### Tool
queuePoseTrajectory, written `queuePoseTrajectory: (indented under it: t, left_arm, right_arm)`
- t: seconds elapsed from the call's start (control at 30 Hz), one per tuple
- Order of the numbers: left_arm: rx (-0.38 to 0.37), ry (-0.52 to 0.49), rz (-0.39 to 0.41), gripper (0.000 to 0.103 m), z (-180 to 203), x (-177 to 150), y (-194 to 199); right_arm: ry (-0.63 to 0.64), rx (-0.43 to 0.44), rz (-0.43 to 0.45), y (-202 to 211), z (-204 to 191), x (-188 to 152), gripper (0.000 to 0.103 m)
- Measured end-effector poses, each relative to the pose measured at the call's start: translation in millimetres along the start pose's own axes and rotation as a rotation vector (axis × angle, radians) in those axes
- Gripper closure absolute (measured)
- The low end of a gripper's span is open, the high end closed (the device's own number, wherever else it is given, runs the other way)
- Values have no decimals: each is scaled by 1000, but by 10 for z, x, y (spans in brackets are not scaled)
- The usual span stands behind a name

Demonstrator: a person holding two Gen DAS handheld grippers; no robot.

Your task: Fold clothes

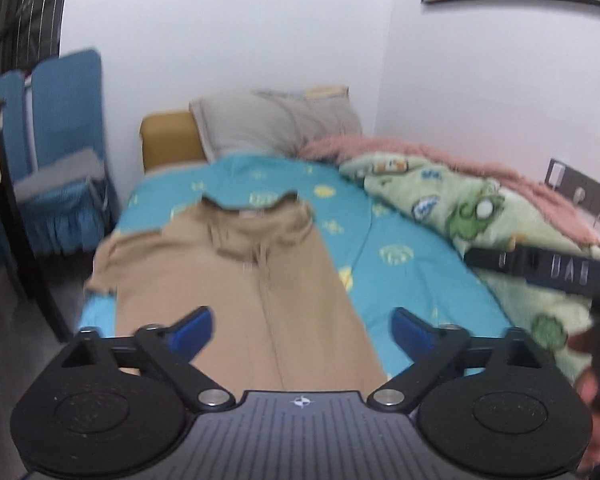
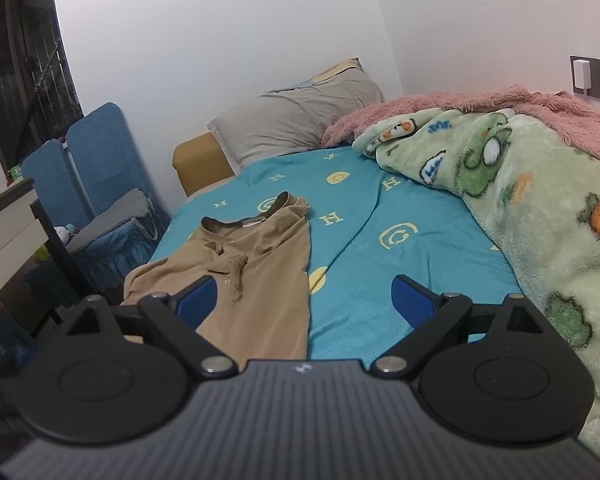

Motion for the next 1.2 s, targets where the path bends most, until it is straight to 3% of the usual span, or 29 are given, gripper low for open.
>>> queuePoseTrajectory:
  t: [0.17, 0.4, 1.2]
  left_arm:
    - [-5, 14, 3, 0, 16, 56, -97]
    - [12, 90, -54, 0, -302, -133, -193]
    - [36, 101, -57, 0, -646, -228, 7]
  right_arm:
    - [4, -5, 1, -5, -11, -9, 8]
    - [33, -13, 0, -50, -81, -21, 8]
    - [141, -72, -14, -142, -336, -98, 8]
Point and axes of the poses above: each gripper's, at about its wrist camera, not at the fingertips, and y roughly against the way its jaws point, z to its right, x to its top, the point moved 3 cm from there along -y, roughly the way its jaws point, and after that the axes turned 7 degrees about y, right-handed, at the moved point
